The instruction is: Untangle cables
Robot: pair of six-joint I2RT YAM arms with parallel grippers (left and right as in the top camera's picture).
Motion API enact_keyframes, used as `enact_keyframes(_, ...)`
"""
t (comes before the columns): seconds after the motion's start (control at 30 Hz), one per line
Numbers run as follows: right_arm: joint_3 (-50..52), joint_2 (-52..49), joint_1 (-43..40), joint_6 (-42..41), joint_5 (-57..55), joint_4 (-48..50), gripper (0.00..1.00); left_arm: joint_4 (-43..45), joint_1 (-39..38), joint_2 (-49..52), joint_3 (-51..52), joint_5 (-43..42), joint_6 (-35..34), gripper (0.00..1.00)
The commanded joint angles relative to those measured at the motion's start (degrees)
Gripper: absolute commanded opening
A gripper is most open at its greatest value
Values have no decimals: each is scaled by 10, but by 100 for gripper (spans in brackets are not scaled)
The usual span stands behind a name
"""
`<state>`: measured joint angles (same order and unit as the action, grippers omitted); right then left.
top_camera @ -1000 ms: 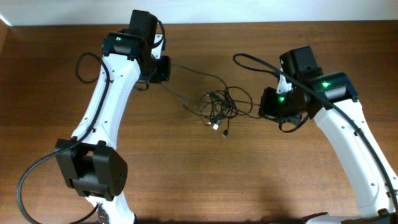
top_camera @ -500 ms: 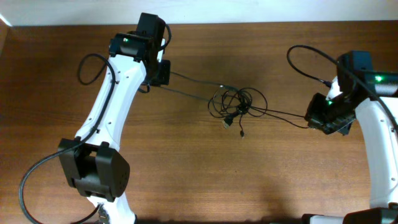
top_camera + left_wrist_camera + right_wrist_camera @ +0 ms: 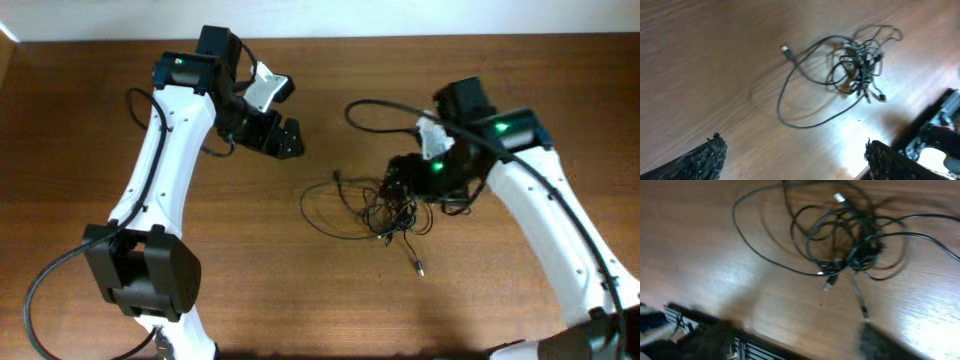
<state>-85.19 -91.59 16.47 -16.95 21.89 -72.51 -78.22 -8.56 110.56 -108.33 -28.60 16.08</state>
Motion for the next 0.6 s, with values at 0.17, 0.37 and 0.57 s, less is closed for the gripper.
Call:
enact_keyframes(0.17, -23, -4, -209, -24, -48, -5, 99, 41, -96, -9, -5, -61, -18, 69)
enact_keyframes(0.37, -23, -4, -275, 6, -56, -8, 99, 126, -266, 80, -5, 20, -140, 54)
enact_keyframes(0.57, -22, -4, -274, 7, -61, -12, 99, 131, -319, 159, -5, 36, -141, 49)
